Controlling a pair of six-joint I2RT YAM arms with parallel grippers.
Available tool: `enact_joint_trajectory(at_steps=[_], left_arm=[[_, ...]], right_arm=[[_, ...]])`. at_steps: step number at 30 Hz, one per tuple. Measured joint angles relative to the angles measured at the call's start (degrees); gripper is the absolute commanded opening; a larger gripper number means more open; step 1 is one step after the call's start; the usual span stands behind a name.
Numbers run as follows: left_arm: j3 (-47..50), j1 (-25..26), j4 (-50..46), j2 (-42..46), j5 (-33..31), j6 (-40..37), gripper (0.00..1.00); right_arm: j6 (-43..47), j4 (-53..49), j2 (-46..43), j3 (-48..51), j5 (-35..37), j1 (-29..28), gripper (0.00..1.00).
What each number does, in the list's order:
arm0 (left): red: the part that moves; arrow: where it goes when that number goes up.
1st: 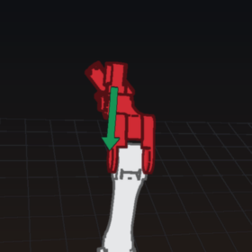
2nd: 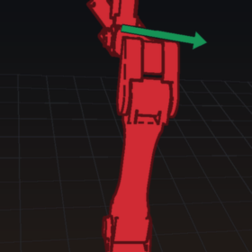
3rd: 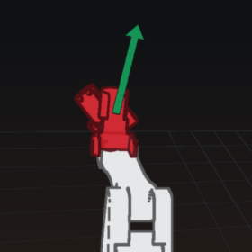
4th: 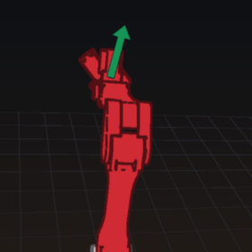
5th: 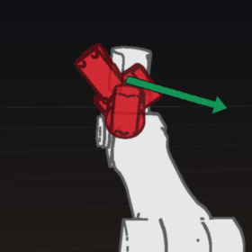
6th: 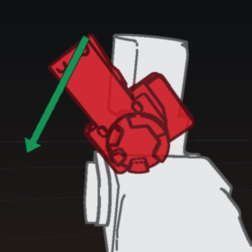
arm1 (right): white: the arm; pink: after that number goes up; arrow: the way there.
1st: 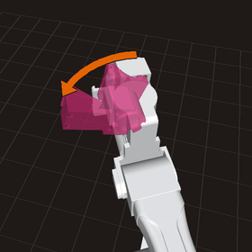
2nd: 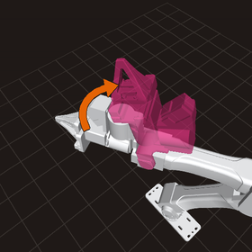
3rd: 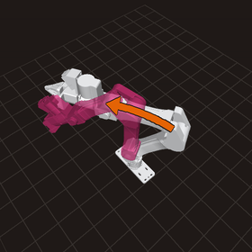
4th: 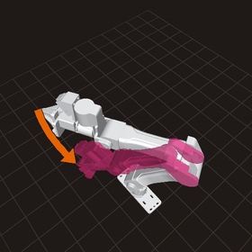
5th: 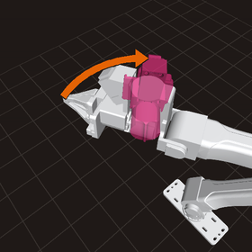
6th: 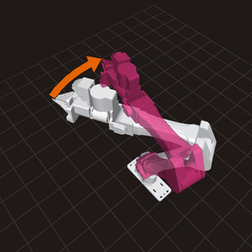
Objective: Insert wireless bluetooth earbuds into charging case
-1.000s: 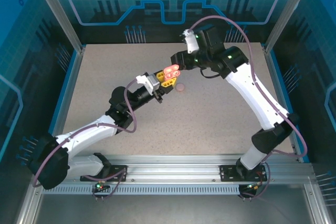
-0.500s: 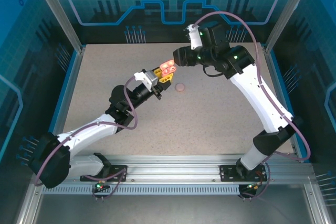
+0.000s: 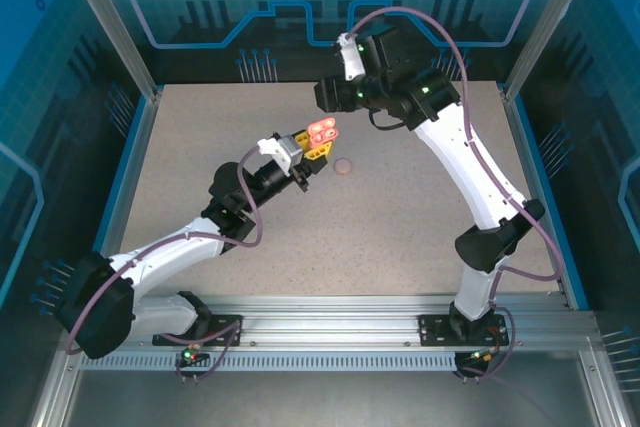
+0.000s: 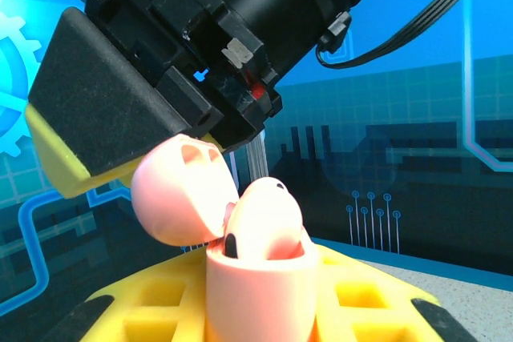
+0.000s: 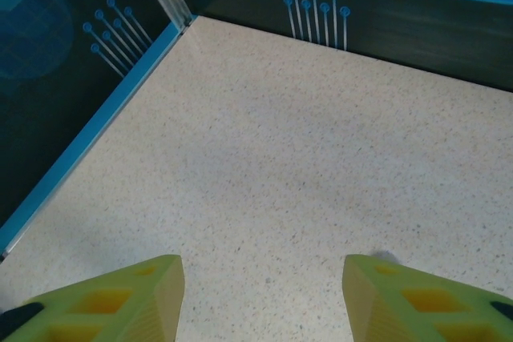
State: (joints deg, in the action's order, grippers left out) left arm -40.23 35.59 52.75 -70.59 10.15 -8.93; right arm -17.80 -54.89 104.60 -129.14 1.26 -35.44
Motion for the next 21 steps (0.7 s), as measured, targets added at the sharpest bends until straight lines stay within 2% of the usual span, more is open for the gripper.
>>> enact_joint_trajectory(at_steps=[5,10,15,18,21], left_arm=[[0.0,0.5,-1.5,-1.0,0.5,0.0,0.00],[0.0,0.7,-2.4,-1.6,0.4,0.0,0.00],[0.0,0.8,-2.3,-1.8,0.2,0.3,0.00],[0.0,0.5,-2.3,-2.6,-1.2,2.7,0.00],[0.0,0.5,-2.7,-4.7,-3.5,6.4,0.00]], right_arm=[[0.2,1.6,-3.0,6.0,0.7,-2.9,0.52],[0.0,3.1,-10.8,16.3,1.8,-4.3,0.52],[-2.4,5.0,-18.2,23.7,5.1,-4.2,0.62],[-5.7,5.3,-21.4,27.0,7.7,-1.7,0.63],[-9.5,6.5,-24.1,31.3,8.8,4.3,0.64]])
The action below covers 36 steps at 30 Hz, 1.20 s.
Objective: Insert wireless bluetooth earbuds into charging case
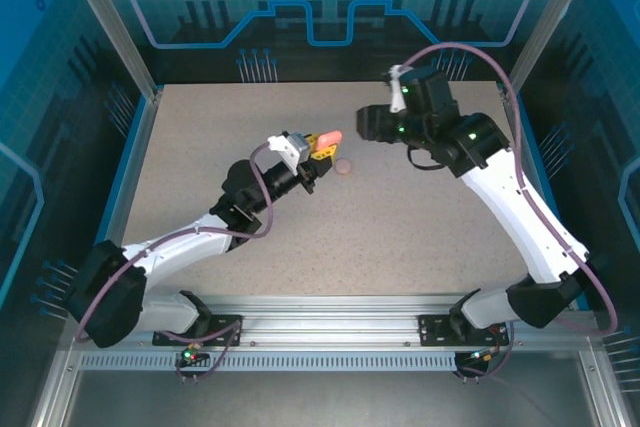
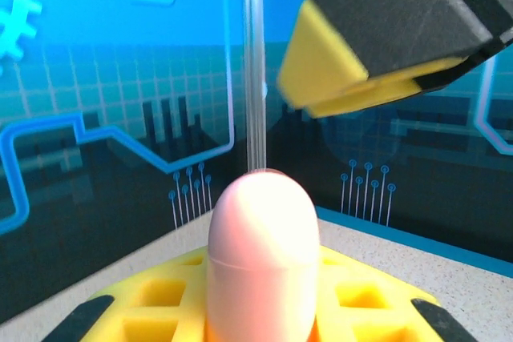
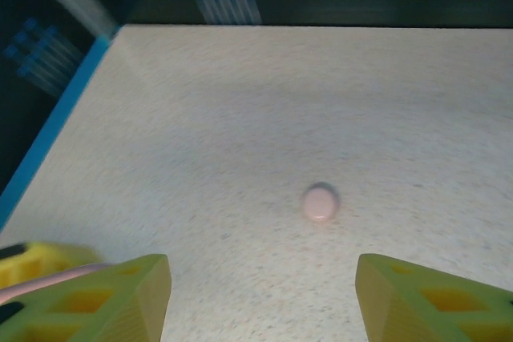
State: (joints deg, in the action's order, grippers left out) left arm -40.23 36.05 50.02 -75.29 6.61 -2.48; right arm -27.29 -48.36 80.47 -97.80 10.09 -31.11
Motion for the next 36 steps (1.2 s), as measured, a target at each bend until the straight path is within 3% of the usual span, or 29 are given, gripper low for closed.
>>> enact_joint_trajectory(at_steps=[3,10,16,25,30,36], left_arm=[[0.9,0.0,-1.5,-2.3,-3.8,5.7,0.00],[2.7,-0.8,-8.8,-10.4,-10.2,19.7,0.00],[1.4,-3.7,-14.5,-18.8,-10.8,28.5,0.00],[-2.5,-10.3,-15.9,-28.2,-6.9,38.8,0.00],[-3.9,-11.3,-18.4,-30.9,-5.0,41.6,0.08],[-5.4,-12.3,-22.1,-31.7,-3.9,43.0,0.40]], right_arm=[[-3.0,1.6,-2.5,6.5,0.2,4.8,0.66],[-7.1,6.5,-5.9,24.8,-0.9,8.5,0.67],[-8.7,10.4,-6.5,35.2,-1.7,10.8,0.68],[-9.0,14.1,-7.6,38.3,-2.0,13.0,0.69],[-9.0,14.6,-8.2,38.8,-1.9,14.4,0.69],[-8.9,14.6,-8.3,38.9,-2.0,15.2,0.70]])
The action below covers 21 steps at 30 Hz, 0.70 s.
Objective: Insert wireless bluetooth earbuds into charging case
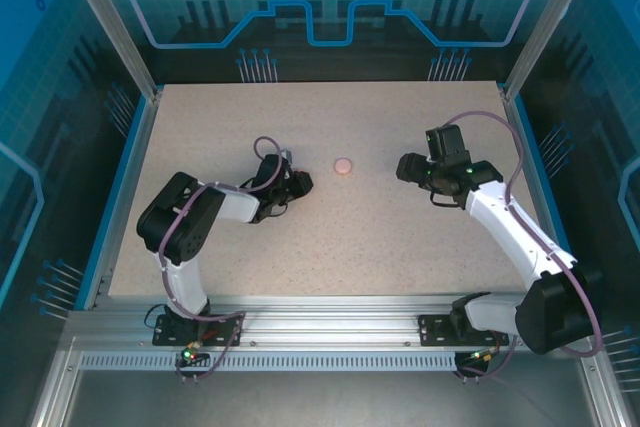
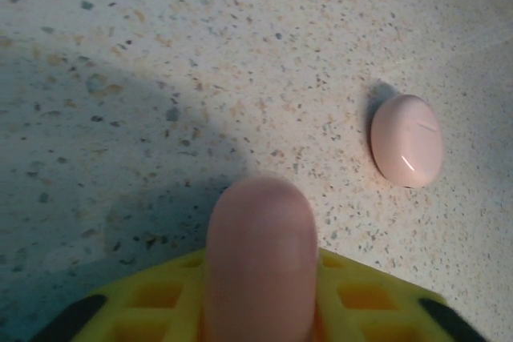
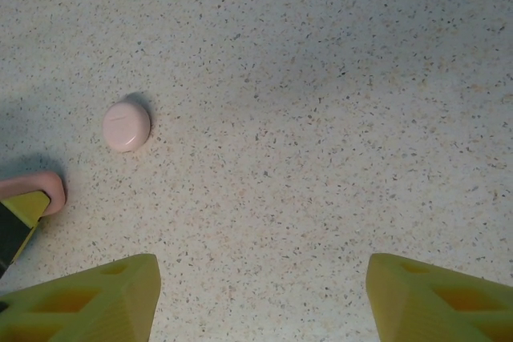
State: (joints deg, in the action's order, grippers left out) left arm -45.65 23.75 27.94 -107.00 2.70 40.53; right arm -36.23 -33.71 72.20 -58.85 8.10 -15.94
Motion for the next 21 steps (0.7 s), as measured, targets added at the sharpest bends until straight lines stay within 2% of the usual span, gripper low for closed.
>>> enact_joint_trajectory(at_steps=[5,9,10,16,21], left_arm=[[-1.2,-0.9,-2.3,1.0,0.7,0.1,0.64],[-1.2,-2.9,-7.2,3.9,-0.1,-0.7,0.88],[-1.2,-3.6,-9.0,5.0,-0.6,-1.6,0.99],[-1.1,-7.8,-17.5,16.0,-5.9,-6.6,0.99],[2.7,-8.3,-13.6,28.5,-13.4,-17.9,0.99]], right_arm=[[0.1,-0.1,0.0,0.0,0.0,0.4,0.79],[0.1,-0.5,0.0,0.0,0.5,0.8,0.97],[0.1,-0.9,0.0,-0.2,0.6,1.0,1.00],[0.7,-3.7,0.0,-4.1,3.1,3.4,1.00],[3.7,0.4,0.0,-5.8,10.6,4.0,1.00]])
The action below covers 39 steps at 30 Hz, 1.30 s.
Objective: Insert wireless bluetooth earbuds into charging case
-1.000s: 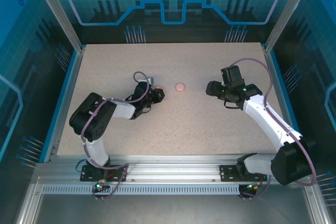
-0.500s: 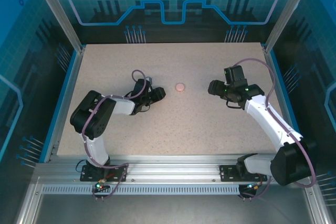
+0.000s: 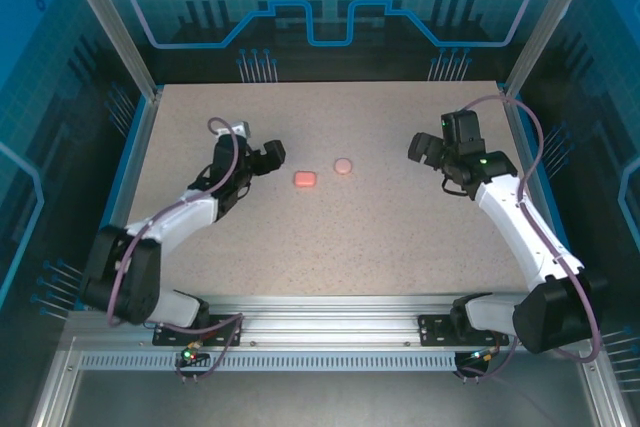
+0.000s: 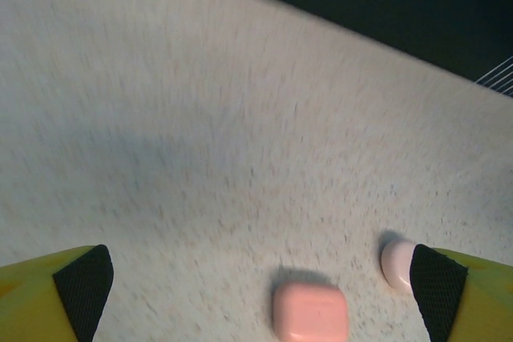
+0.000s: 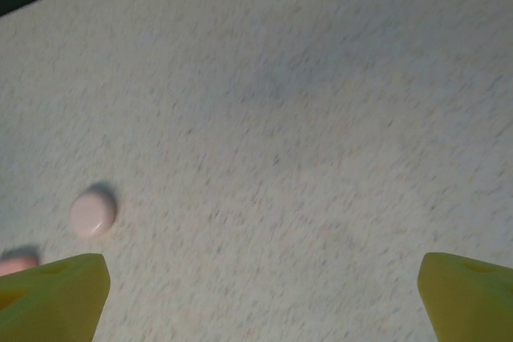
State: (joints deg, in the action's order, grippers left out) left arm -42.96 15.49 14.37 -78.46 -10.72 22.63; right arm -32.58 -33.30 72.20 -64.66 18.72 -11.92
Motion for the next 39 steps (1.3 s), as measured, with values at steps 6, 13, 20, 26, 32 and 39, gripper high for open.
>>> enact_joint_trajectory(at_steps=[6,13,20,26,32,39], left_arm=[[8.5,-1.1,8.7,6.8,-6.0,-16.7,0.99],[16.7,-8.3,13.3,8.2,-7.5,-22.6,0.99],[25.3,-9.5,27.5,0.7,-4.1,-23.4,0.99],[25.8,-10.5,35.4,-7.3,1.2,-25.2,0.99],[22.1,-13.7,33.5,-8.2,5.9,-24.9,0.99],[20.1,-15.8,32.2,-8.3,7.9,-23.5,0.99]], right_arm=[[12.7,17.8,2.1,10.3,9.3,0.1,1.00],[22.4,34.8,10.8,22.4,14.9,0.1,1.00],[28.3,57.1,11.9,35.4,13.3,0.4,1.00],[30.4,70.2,12.3,41.9,3.6,4.3,1.00],[30.7,75.1,13.7,41.5,-5.9,7.8,1.00],[30.9,75.9,13.7,41.5,-7.7,7.7,1.00]])
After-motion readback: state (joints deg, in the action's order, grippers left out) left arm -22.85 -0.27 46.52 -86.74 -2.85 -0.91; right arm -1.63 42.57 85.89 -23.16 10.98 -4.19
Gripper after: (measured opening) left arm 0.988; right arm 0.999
